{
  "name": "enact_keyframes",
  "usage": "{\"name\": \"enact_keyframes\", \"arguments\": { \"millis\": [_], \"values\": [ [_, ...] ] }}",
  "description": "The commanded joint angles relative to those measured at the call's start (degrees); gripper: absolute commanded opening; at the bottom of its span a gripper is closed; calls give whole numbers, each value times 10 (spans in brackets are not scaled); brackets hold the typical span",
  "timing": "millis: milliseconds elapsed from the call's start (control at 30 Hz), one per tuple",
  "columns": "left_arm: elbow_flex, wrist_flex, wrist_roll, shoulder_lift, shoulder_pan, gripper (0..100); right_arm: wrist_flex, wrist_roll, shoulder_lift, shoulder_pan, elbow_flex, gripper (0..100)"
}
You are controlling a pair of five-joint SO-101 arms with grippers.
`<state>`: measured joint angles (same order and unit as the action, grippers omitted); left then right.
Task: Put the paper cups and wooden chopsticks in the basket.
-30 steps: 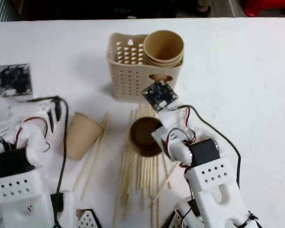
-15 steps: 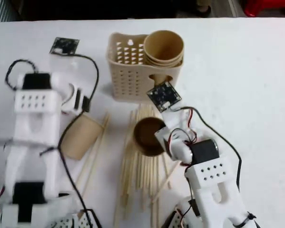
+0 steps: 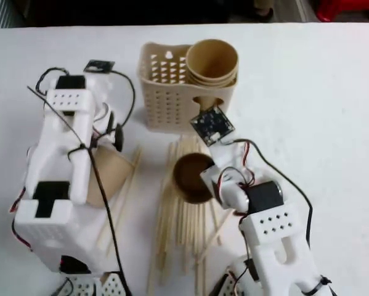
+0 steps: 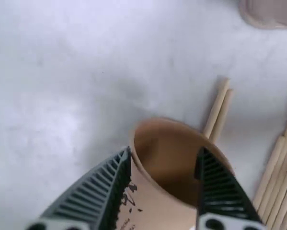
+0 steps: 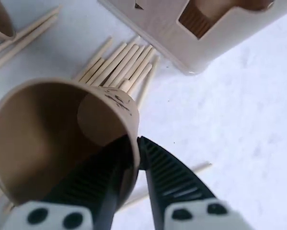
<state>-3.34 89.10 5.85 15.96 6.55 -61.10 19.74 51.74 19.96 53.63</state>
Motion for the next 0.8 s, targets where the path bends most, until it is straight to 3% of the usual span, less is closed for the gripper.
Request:
{"name": "enact_keyframes", "arguments": {
  "millis": [0,267,467,600,767],
  "values": [
    [-50,28,33,7,6,162,9,-4,15,-6,-4,18],
    [-70,83,120,14,6,25,8,-2,15,-6,-4,18],
    [-77,85,125,9,7,24,8,-2,15,-6,-4,18],
    [-140,132,124,7,7,24,7,-2,15,-6,-4,18],
    [-179,133,121,-59,8,24,7,-1,15,-7,-4,18]
  ]
}}
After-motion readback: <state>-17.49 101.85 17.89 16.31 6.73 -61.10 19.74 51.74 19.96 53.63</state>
